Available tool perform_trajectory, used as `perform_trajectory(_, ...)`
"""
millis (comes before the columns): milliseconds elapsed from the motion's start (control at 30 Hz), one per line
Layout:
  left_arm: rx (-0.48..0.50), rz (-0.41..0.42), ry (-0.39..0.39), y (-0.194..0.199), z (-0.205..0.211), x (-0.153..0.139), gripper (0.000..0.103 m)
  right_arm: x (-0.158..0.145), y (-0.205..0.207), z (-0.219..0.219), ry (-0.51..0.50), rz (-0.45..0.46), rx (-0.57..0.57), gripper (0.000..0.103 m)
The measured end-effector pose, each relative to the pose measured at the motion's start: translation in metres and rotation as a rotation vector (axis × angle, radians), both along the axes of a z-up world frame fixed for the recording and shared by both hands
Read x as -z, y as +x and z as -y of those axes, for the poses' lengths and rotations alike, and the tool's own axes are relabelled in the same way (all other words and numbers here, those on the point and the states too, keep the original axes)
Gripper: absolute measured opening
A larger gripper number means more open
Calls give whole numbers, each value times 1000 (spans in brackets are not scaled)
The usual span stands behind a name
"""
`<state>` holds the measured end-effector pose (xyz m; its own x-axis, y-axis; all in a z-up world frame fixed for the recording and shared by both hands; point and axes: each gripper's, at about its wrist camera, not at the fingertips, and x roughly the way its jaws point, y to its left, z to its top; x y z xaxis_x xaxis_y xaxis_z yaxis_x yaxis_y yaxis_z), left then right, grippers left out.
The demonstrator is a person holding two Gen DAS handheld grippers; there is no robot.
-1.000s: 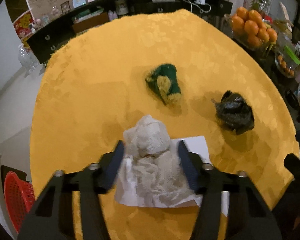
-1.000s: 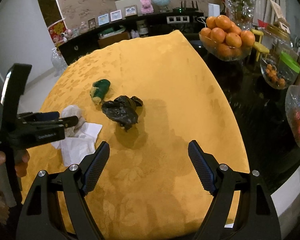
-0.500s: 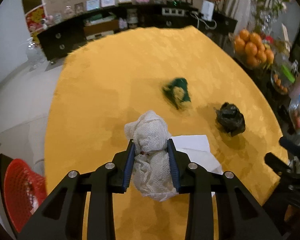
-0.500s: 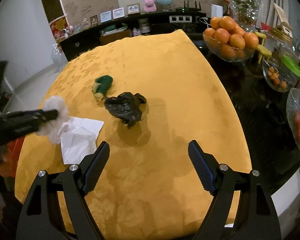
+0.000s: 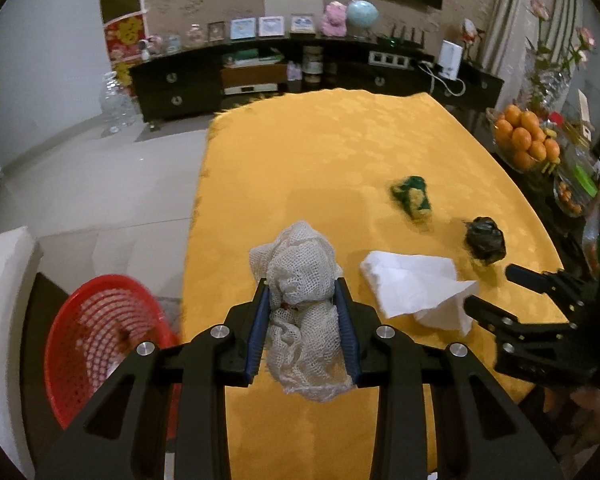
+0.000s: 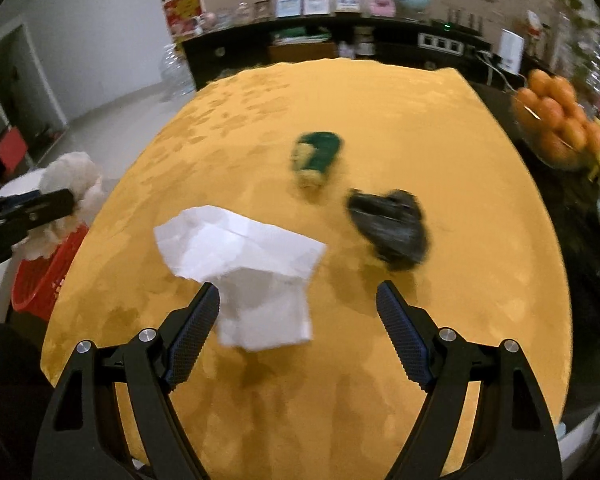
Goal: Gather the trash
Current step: 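Grasp the flat white paper towel with the right tool while the left tool holds the tissue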
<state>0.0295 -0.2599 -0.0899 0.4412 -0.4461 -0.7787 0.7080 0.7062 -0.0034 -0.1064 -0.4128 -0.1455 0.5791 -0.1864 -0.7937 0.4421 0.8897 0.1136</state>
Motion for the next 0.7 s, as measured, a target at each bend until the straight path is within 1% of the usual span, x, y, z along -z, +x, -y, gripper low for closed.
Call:
perform_trajectory(133,-44,-8,-7,6,-23,0,30,7,20,-7,1,-5,-32,78)
perform_trajectory(367,-101,-22,4,14,-47,7,30,27,49,-13,-45,-27,-70,78)
perform_trajectory(533,-125,-23,13,18,-56,9,30,41,53,-14,-63,-51,-77,78)
perform_trajectory(600,-132,-25,13,19,-60,9,30,44,55,-14,-68,-52,-80,74)
perform_trajectory(700,-141,-27,17,21,-61,10,30,43,55,-14,-76,-45,-103,63)
